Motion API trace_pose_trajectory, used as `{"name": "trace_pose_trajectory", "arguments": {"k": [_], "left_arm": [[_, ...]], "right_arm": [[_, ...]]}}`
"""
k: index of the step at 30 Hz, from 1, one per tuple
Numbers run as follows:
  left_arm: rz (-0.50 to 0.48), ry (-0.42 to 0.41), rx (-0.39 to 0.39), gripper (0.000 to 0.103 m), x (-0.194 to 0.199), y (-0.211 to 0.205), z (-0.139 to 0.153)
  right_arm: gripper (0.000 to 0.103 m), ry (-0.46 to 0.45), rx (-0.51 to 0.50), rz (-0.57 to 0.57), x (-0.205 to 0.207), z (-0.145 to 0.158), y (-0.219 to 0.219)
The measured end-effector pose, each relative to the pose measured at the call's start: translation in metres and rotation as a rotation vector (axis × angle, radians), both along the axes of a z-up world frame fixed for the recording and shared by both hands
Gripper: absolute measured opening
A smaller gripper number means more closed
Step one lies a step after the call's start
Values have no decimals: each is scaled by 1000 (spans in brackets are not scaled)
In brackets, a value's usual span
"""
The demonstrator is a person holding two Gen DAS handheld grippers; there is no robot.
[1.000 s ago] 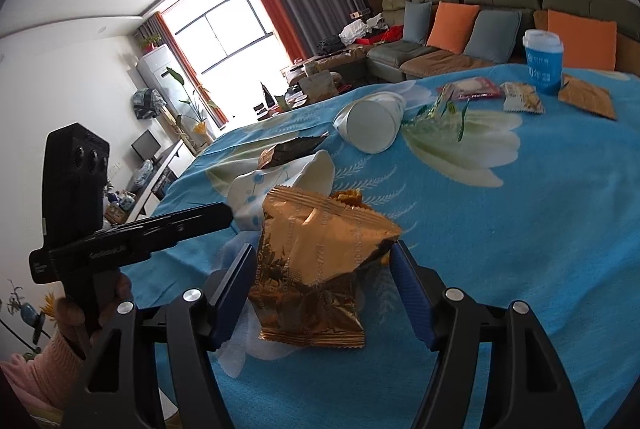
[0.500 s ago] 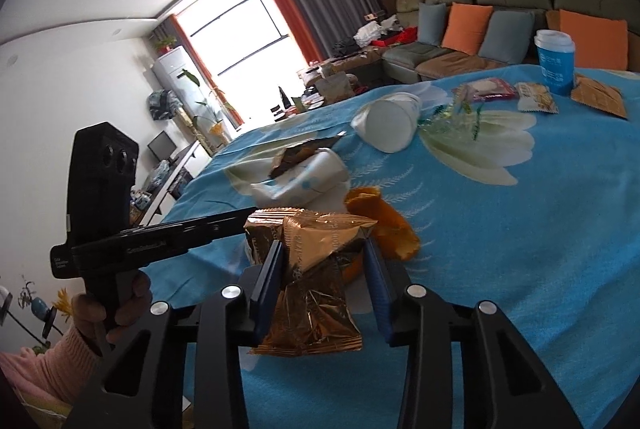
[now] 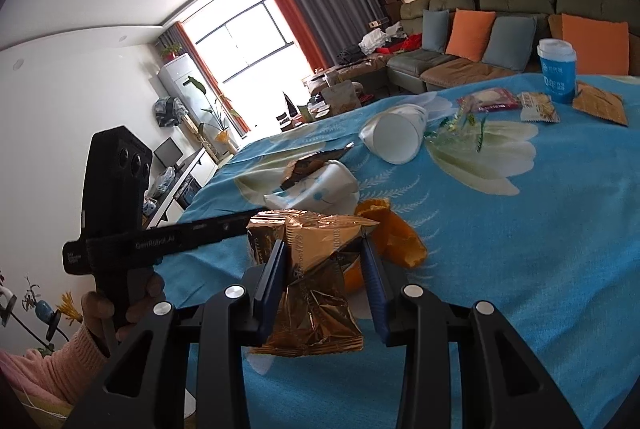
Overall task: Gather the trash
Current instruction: 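Grasp the white paper cup by its rim with the left gripper, then carry the paper cup with the left gripper over the bin while the right gripper carries the snack bag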
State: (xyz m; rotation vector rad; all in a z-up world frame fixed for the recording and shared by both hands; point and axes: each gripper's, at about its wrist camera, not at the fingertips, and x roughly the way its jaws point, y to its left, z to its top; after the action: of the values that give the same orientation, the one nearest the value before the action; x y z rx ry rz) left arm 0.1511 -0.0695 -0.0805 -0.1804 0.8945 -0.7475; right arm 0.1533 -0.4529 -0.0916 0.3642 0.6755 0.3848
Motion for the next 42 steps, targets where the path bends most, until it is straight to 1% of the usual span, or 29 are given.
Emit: {"name": "trace_pose_trajectory", "arguments": {"k": [2, 3, 4, 5, 10, 12, 17, 26, 32, 37, 42], "left_arm": [[7, 24, -11, 21, 5, -2, -1], [8, 32, -15, 18, 7, -3, -2], [9, 39, -19, 14, 8, -5, -3], [7, 43, -22, 5, 8, -6, -3], [19, 26, -21, 3, 5, -5, -1], [20, 21, -38, 3, 1, -1, 1], [36, -11, -41, 2, -12, 13, 8], [95, -91, -44, 2, -52, 67, 26], [167, -138, -24, 2, -79, 109, 36], [224, -173, 13, 2, -100, 141, 41], [288, -194, 14, 2, -120, 174, 46]], "right_arm": [[36, 6, 4, -3, 0, -2, -1], [36, 7, 6, -5, 0, -2, -2], [36, 7, 9, -6, 0, -2, -3], [36, 6, 10, -6, -1, -2, -3], [36, 3, 9, 0, 0, -2, -1], [36, 3, 13, 2, 0, -2, -1], [36, -9, 15, 19, 3, 1, 3], [36, -35, 23, 90, 10, 9, 28], [36, -43, 30, 164, 20, 13, 57], [36, -47, 33, 222, 30, 15, 80], [36, -59, 28, 282, 40, 22, 104]]}}
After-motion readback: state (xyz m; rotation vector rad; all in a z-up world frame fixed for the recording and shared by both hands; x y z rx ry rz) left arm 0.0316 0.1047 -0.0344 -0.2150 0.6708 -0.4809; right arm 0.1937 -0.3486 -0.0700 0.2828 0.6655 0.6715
